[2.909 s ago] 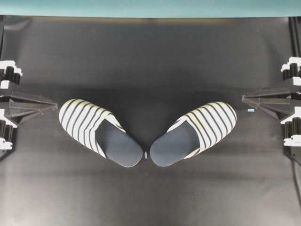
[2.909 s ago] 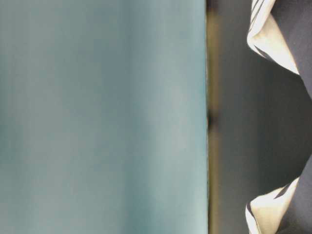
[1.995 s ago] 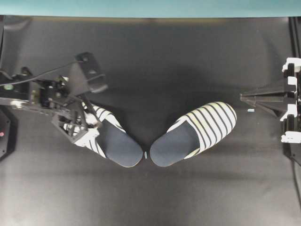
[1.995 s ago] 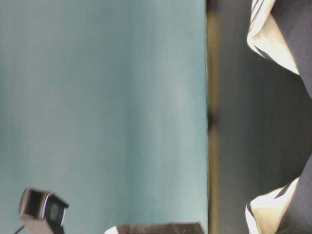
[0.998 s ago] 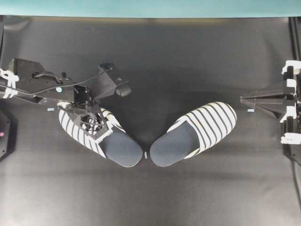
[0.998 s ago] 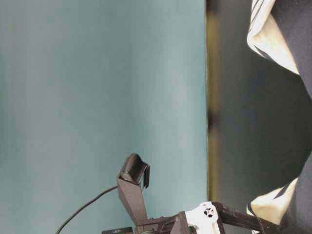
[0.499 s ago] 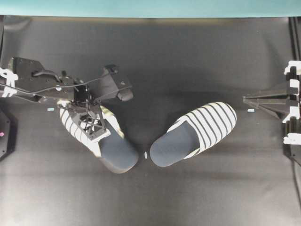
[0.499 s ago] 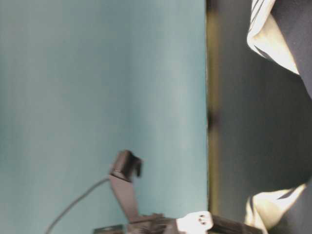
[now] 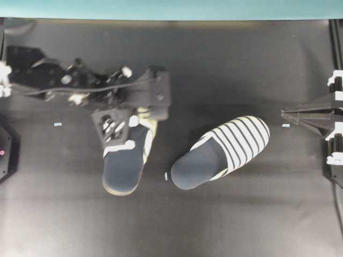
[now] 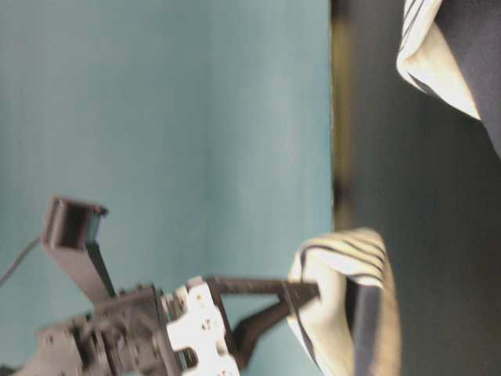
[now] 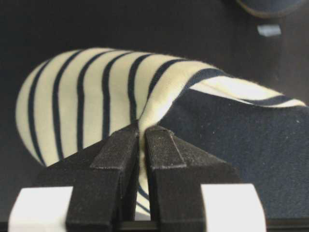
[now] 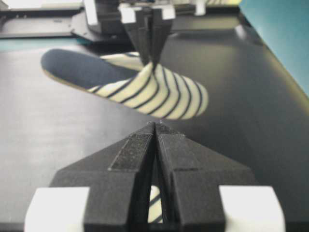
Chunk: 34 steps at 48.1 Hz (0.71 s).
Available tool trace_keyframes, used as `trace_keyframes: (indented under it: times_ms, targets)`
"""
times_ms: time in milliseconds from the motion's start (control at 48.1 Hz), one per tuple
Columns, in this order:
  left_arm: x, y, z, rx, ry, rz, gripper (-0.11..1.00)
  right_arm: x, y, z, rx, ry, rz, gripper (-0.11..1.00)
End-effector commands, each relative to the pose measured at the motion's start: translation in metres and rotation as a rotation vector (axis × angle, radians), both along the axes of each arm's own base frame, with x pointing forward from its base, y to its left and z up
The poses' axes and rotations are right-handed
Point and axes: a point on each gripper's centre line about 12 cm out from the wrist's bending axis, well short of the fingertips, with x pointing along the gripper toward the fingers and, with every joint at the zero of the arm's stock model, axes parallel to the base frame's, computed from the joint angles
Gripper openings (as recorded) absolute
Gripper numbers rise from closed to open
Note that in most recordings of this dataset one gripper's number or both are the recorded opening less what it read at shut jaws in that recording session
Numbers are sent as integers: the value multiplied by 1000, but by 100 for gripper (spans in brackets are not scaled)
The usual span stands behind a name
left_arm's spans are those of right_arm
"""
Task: Arrange the slippers with the left arm.
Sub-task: 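Rotate the left slipper to point straight down, then release it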
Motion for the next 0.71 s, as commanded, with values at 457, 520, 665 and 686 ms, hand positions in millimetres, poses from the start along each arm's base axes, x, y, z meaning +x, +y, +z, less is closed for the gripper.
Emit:
trace_keyframes:
  times_ms: [457, 520, 665, 686]
  targets:
    - [21, 15, -14, 28, -48, -7, 1, 1, 0, 2, 10, -7, -2, 0]
    - [22, 15, -19, 22, -64, 3, 1, 1, 0, 2, 10, -5, -2, 0]
    - [20, 15, -26, 13, -74, 24, 1, 1, 0, 2, 12, -5, -2, 0]
    - [20, 15, -27, 10, -78, 27, 1, 1, 0, 2, 12, -5, -2, 0]
